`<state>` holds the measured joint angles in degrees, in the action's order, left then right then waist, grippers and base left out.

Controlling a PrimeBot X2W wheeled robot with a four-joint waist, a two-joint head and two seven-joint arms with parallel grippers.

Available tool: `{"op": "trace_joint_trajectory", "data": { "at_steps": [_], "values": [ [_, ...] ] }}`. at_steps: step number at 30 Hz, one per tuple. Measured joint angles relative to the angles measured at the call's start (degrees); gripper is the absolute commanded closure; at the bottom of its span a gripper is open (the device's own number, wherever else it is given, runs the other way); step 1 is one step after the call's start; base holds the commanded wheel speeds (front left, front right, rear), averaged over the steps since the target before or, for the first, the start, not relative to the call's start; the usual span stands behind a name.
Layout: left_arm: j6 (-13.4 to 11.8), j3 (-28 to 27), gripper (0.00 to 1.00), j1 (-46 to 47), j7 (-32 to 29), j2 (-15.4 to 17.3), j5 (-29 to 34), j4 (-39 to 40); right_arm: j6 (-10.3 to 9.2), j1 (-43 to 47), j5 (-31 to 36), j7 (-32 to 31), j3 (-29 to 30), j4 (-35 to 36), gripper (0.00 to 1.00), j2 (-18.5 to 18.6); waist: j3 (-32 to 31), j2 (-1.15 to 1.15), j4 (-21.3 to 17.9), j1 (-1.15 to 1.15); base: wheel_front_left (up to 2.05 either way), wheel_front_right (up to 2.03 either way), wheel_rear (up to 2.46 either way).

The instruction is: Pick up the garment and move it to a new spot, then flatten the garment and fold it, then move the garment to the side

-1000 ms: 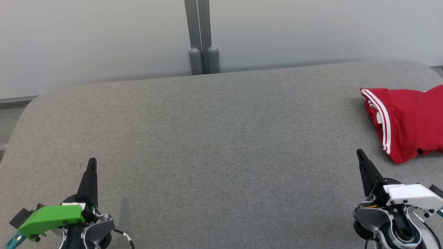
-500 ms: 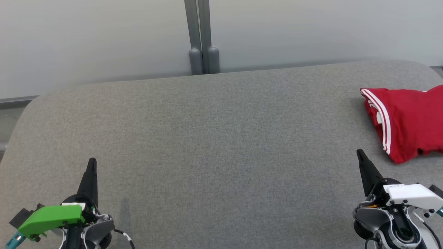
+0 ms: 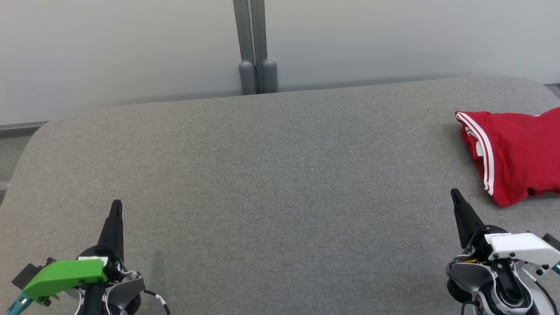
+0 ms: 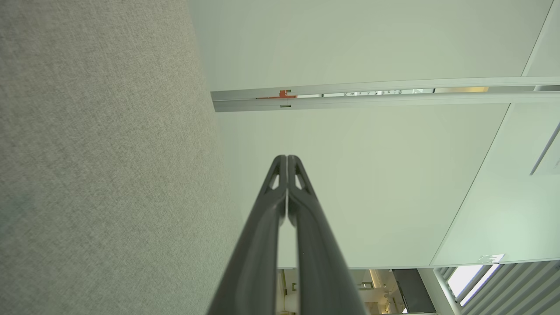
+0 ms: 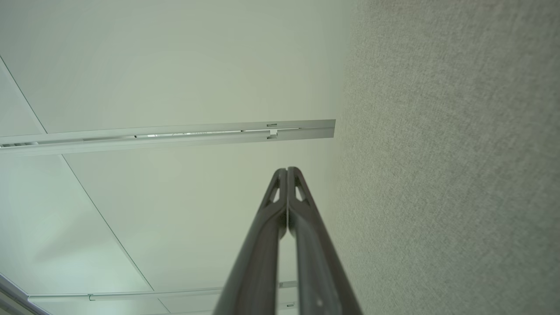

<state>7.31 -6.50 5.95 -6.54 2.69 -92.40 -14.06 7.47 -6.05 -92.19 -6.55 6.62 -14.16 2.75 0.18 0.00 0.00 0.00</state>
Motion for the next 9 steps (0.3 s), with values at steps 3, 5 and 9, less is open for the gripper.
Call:
{"op": "trace_joint_trajectory", "data": {
  "at_steps": [3,5,9],
  "values": [
    [0.0,0.0,1.0,0.0,0.0,0.0,0.0,0.0,0.0,0.0,0.0,0.0,0.0,0.0,1.0,0.0,0.0,0.0,0.0,0.0,0.0,0.0,0.0],
    [0.0,0.0,1.0,0.0,0.0,0.0,0.0,0.0,0.0,0.0,0.0,0.0,0.0,0.0,1.0,0.0,0.0,0.0,0.0,0.0,0.0,0.0,0.0],
    [0.0,0.0,1.0,0.0,0.0,0.0,0.0,0.0,0.01,0.0,0.0,0.0,0.0,0.0,1.0,0.0,0.0,0.0,0.0,0.0,0.0,0.0,0.0]
  ]
}}
